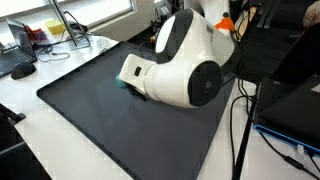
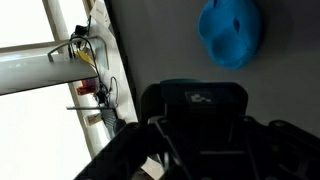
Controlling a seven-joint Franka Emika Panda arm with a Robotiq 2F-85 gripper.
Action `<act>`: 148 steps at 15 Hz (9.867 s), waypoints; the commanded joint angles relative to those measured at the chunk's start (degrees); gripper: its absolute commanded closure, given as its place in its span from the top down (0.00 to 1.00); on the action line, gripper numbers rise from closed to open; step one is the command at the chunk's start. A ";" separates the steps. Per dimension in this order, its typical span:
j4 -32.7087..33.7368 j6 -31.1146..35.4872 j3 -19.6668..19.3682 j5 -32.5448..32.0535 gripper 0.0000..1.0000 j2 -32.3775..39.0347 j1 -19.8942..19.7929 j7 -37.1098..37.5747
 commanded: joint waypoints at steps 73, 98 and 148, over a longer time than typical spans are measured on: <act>-76.74 66.17 0.70 49.15 0.22 -62.73 -21.72 -47.59; -53.65 45.76 1.27 66.42 0.22 -41.28 -34.54 -69.40; -62.38 41.84 6.59 25.49 0.22 -67.40 -13.09 -20.42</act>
